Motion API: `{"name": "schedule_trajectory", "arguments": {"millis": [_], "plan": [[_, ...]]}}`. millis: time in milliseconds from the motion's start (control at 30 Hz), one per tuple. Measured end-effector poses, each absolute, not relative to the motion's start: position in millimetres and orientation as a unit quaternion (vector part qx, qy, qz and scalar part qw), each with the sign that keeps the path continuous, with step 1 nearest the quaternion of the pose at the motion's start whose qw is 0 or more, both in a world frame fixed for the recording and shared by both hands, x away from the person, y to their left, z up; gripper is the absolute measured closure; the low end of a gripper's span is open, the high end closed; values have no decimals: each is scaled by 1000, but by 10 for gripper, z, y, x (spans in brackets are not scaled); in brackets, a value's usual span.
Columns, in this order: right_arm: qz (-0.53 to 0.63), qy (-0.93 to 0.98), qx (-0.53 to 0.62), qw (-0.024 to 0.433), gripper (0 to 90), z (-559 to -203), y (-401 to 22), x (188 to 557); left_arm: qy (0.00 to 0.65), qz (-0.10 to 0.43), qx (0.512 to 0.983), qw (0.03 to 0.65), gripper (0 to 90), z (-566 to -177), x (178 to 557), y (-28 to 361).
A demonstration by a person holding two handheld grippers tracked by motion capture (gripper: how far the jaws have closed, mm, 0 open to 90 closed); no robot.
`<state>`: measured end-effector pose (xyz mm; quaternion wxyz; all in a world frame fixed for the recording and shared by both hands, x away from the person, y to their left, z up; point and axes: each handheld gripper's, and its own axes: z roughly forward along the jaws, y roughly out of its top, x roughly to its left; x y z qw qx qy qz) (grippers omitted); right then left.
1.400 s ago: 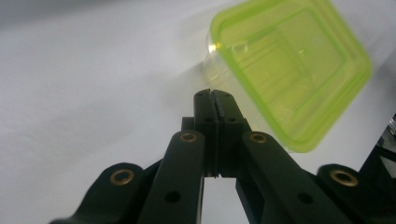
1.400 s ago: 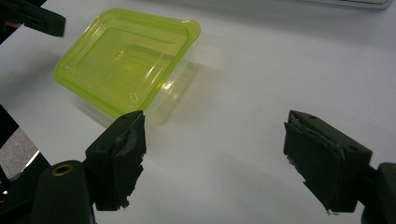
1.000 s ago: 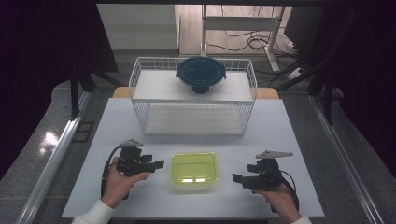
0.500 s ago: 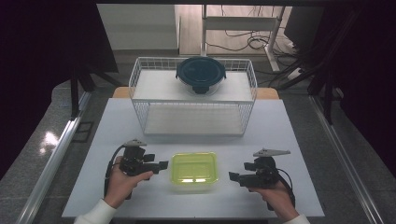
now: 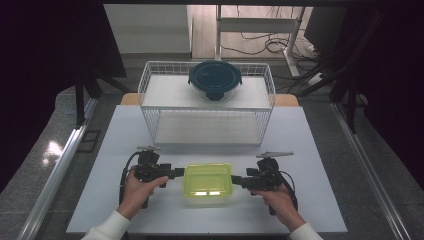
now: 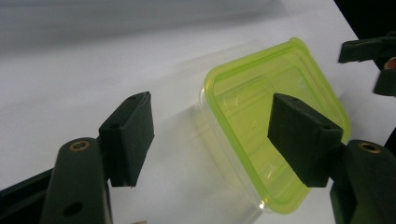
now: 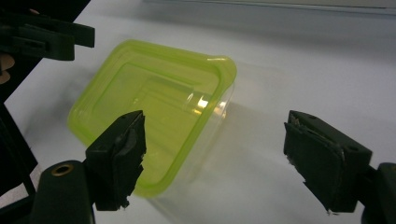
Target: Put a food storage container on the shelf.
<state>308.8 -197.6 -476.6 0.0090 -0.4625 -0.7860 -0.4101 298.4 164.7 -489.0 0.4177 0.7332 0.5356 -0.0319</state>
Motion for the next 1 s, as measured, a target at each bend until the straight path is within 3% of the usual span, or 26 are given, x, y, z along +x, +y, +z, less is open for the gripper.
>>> {"name": "schedule_trajectory", "arguments": {"millis": [200, 400, 633, 1000], "plan": [[-404, -785, -468, 23, 241, -4856, -1821, 3183, 539, -47, 729, 419, 315, -4925, 2999, 1644], [-397, -776, -488, 44, 277, -4935, -1800, 3227, 552, -95, 707, 433, 325, -5011, 3015, 1675], [-404, -756, -507, 90, 378, -5037, -1829, 3307, 556, -141, 694, 436, 363, -5129, 3035, 1622], [-412, -735, -518, 148, 511, -5126, -1862, 3305, 556, -190, 678, 443, 523, -5222, 3015, 1614]]}}
